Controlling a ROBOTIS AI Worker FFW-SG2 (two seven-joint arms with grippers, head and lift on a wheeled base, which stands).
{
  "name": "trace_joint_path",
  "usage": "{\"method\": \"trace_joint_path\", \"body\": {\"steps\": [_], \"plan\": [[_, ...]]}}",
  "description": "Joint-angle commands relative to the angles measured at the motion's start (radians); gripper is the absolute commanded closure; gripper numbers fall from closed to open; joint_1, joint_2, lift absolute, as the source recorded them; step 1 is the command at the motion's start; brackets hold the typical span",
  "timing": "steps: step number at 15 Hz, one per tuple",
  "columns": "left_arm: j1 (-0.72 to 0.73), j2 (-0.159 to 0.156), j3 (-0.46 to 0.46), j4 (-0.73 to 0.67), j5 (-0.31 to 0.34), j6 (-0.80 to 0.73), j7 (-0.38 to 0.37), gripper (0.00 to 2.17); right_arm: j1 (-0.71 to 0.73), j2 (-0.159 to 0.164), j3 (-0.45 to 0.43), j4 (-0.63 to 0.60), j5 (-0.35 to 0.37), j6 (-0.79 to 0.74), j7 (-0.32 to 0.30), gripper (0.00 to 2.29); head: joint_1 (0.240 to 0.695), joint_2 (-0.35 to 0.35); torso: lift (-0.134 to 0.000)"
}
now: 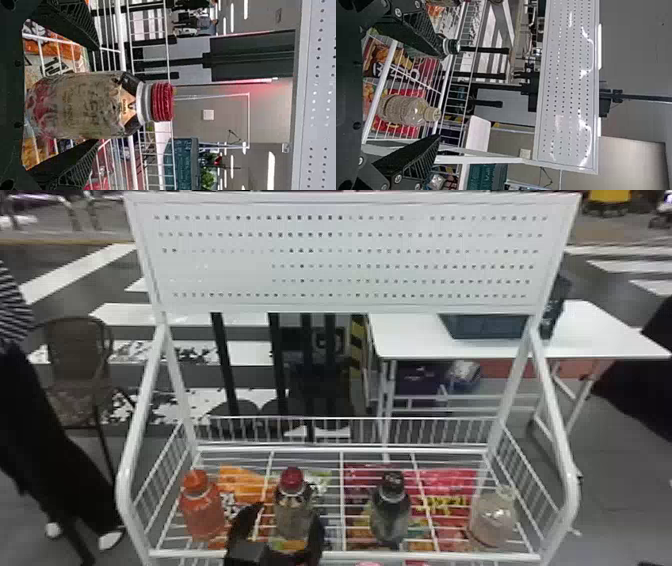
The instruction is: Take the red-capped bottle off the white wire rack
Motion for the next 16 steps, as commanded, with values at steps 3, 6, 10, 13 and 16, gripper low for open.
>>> {"method": "trace_joint_path", "body": {"steps": [3,6,10,13,16], "plan": [[-0.086,-0.023,-0.018,0.100,0.027,0.000,-0.022,0.06,-0.012,0.001,0.001,-0.004,0.018,0.041,0.000,0.15,0.499,0.000,0.000],[-0.152,-0.047,-0.027,0.195,0.025,-0.012,-0.036,0.06,-0.016,0.001,0.000,-0.017,0.029,0.072,0.000,0.15,0.499,0.000,0.000],[-0.152,-0.041,-0.012,0.192,0.052,-0.031,-0.051,1.28,-0.033,0.001,-0.003,-0.014,0.038,0.091,0.000,0.15,0.499,0.000,0.000],[-0.086,-0.015,0.008,0.075,0.073,-0.025,-0.062,1.93,-0.055,0.001,0.003,-0.021,0.042,0.137,-0.002,0.15,0.499,0.000,0.000],[0.033,0.028,0.037,-0.170,0.071,0.086,-0.057,1.92,-0.086,0.001,0.041,-0.014,0.081,0.164,-0.002,0.15,0.499,0.000,0.000]]}}
